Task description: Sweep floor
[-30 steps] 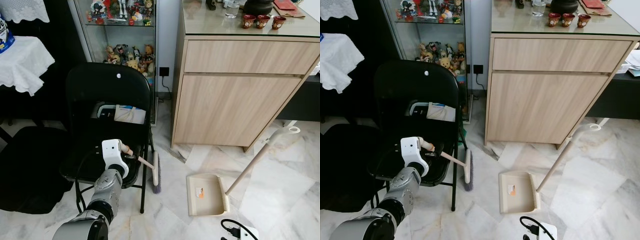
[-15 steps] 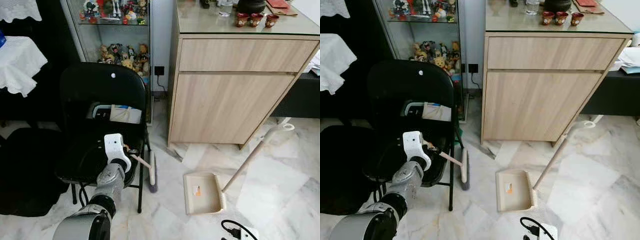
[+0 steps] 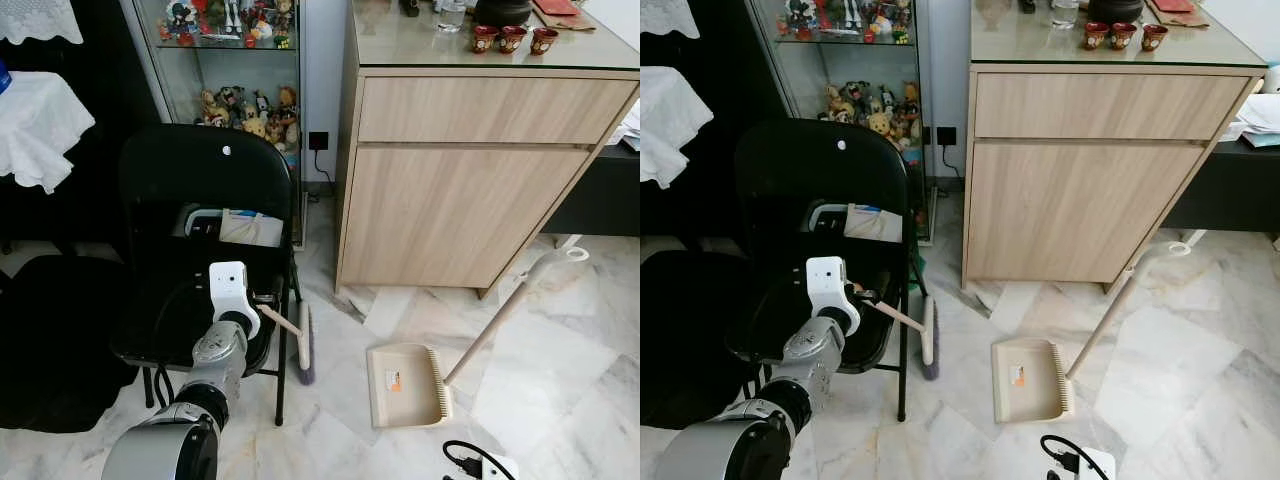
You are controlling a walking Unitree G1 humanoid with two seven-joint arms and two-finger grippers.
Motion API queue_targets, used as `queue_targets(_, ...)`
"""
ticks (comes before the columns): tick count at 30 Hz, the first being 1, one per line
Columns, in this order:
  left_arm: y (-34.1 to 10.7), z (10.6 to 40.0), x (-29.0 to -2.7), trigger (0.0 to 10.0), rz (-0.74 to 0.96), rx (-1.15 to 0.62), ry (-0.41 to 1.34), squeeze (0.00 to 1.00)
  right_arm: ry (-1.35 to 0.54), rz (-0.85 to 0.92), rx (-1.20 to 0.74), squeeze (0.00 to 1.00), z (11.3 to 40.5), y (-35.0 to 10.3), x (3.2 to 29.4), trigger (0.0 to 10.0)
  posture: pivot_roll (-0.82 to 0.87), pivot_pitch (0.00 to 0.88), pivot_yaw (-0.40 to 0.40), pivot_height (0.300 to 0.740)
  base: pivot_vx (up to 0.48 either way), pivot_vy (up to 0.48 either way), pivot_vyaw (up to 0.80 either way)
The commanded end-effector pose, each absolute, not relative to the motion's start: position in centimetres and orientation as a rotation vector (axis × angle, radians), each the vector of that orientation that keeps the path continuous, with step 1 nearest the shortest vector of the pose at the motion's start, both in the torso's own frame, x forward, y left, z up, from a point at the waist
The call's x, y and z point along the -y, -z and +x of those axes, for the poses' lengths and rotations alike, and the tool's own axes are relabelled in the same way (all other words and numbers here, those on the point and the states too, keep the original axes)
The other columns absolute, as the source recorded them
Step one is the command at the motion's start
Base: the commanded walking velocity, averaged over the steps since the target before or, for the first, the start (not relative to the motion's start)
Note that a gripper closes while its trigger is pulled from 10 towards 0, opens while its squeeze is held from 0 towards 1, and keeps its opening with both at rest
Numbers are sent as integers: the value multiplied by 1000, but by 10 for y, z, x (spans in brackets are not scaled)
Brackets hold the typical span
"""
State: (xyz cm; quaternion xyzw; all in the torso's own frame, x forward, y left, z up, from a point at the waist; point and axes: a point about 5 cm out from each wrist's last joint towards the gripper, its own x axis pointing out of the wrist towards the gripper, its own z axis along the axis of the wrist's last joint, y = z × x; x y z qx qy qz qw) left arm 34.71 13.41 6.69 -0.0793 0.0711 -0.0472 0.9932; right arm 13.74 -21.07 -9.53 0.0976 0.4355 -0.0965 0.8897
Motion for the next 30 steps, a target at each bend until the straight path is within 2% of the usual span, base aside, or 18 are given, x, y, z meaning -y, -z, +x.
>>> queue_targets(1, -65, 346, -132, 10000, -144, -151, 102, 0, 203, 201, -911, 0, 133, 96, 211, 10000, -83, 91, -19, 740, 0, 0, 0)
queue_targets(6, -59, 343, -127, 10000, -81, -184, 124, 0, 202, 203, -906, 0, 134, 96, 211, 10000, -85, 90, -20, 740, 0, 0, 0)
queue_targets(19, -60, 344, -118, 10000, -80, -186, 129, 0, 212, 209, -904, 0, 132, 96, 212, 10000, -95, 105, -24, 740, 0, 0, 0)
queue_targets(30, -62, 346, -124, 10000, -2, -181, 43, 0, 214, 211, -901, 0, 131, 97, 212, 10000, -97, 119, -21, 740, 0, 0, 0)
